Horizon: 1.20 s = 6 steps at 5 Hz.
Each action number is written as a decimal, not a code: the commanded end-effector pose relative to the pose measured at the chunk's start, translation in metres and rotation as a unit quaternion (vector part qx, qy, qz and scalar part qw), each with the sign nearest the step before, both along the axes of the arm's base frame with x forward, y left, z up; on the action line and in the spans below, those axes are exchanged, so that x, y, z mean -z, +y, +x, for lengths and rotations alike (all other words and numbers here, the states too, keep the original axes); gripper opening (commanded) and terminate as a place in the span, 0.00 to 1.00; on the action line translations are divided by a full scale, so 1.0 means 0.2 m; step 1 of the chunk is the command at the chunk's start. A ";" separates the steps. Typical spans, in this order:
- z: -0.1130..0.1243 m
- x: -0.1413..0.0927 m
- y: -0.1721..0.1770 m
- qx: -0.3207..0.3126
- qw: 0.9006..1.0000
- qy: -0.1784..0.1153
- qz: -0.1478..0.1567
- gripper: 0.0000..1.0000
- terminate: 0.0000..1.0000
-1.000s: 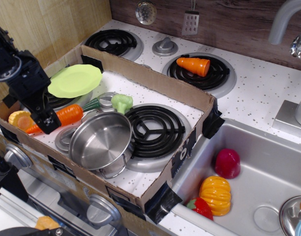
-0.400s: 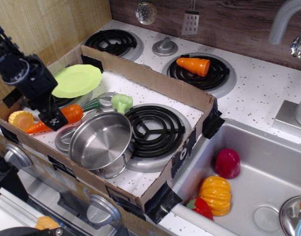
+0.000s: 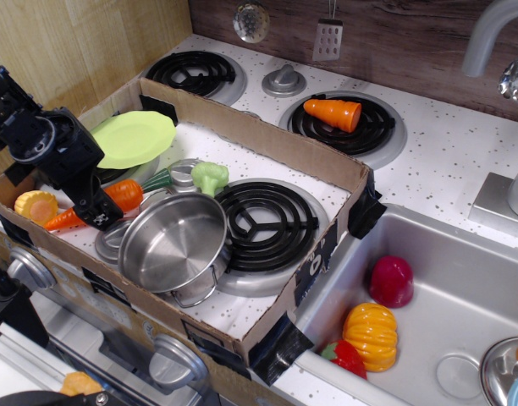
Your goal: Put carrot on plate
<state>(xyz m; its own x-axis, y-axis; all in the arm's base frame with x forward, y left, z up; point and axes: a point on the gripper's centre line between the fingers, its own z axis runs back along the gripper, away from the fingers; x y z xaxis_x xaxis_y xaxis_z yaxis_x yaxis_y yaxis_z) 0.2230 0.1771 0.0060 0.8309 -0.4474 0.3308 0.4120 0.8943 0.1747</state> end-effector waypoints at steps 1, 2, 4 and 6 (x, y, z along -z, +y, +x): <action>0.04 -0.01 0.01 0.022 1.000 0.001 0.011 0.00 0.00; 0.05 -0.11 0.04 0.019 1.000 0.007 0.022 0.00 0.00; 0.10 -0.34 0.08 -0.014 0.999 0.025 0.015 0.00 0.00; 0.26 -0.30 0.14 0.021 1.000 -0.004 0.014 0.00 0.00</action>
